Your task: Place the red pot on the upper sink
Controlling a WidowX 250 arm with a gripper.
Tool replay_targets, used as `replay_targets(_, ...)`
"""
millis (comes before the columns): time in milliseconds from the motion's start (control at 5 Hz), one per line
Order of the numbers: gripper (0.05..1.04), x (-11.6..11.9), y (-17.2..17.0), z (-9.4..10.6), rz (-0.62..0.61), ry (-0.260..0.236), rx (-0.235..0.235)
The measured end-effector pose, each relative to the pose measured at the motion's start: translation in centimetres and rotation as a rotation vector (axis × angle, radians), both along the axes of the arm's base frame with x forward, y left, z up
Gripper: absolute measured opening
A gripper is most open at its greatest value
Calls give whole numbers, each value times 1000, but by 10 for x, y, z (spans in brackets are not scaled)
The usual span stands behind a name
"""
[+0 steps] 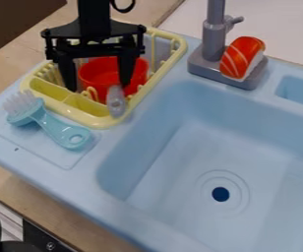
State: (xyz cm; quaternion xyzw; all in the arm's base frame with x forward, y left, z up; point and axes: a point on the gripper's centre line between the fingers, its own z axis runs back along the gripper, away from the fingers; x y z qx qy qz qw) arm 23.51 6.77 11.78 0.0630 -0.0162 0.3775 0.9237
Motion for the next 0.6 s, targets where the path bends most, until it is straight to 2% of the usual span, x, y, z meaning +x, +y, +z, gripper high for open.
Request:
replay_targets(400,972,-1,-6,-5,-38,9,18)
replay_targets(600,725,1,-11,-11,-60,29,41)
